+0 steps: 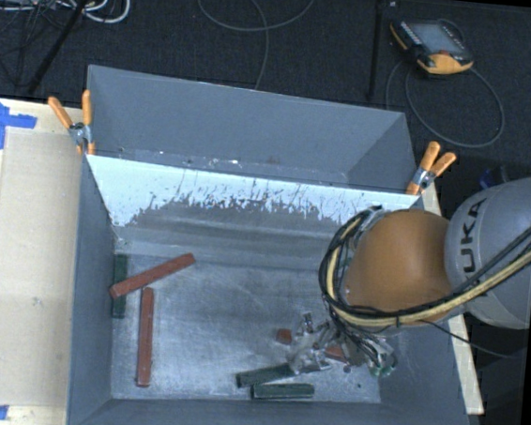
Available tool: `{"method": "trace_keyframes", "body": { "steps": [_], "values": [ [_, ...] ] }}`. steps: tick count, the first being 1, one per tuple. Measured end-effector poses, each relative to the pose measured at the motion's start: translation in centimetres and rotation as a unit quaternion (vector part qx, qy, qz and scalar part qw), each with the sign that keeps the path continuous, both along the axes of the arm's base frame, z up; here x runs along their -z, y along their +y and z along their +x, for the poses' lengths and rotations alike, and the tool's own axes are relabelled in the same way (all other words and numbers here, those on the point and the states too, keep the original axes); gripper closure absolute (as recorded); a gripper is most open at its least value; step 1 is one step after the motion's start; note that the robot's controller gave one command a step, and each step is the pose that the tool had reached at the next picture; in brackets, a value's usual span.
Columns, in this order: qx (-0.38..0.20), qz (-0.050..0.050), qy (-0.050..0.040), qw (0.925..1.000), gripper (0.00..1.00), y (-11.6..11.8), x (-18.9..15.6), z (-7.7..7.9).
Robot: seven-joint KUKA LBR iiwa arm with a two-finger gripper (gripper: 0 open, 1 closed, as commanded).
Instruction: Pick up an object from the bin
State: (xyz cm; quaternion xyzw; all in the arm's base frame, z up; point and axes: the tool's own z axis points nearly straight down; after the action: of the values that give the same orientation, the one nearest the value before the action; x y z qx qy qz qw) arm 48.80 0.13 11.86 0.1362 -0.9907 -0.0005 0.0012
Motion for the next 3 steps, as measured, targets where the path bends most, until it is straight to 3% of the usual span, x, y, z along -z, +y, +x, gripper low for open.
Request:
{"method": "trace_keyframes", "body": {
  "steps": [1,2,3],
  "values": [
    [0.0,0.0,0.0,1.0,0.0,0.0,0.0,0.0],
    [0.001,0.0,0.0,1.0,0.0,0.0,0.0,0.0],
    [-0.079,-0.003,0.0078,0.9968,1.0,0.9,4.2,-0.4]
  ]
}}
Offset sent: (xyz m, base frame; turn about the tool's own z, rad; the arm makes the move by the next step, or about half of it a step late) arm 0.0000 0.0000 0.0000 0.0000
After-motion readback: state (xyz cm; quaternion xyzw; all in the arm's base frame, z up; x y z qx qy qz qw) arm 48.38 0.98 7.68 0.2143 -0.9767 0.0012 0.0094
